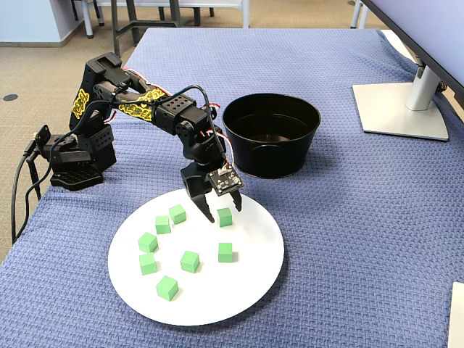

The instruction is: Pick up the green cubes from the white plate and place them in the black recipient

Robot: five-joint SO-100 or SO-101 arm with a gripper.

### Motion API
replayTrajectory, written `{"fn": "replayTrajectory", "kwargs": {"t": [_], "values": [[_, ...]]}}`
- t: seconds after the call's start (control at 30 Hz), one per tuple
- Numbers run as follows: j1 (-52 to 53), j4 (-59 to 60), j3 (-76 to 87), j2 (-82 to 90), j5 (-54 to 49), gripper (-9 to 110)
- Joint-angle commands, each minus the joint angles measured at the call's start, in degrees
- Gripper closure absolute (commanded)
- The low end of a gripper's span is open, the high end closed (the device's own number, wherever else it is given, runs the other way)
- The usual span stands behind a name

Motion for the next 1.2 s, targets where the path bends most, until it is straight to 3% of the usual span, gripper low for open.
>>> {"fn": "replayTrajectory", "kwargs": {"t": [0.0, 0.23, 0.37, 0.63, 1.0, 1.17], "values": [[-0.4, -1.1, 0.4, 1.1, 0.4, 85], [-0.6, -2.2, 1.7, 1.1, 1.0, 87], [-0.4, -3.1, 1.7, 1.1, 1.9, 101], [-0.1, -2.7, 1.3, 2.3, 5.1, 101], [1.0, 5.9, 14.0, 37.6, 21.4, 101], [-7.3, 9.3, 18.0, 49.9, 27.7, 101]]}}
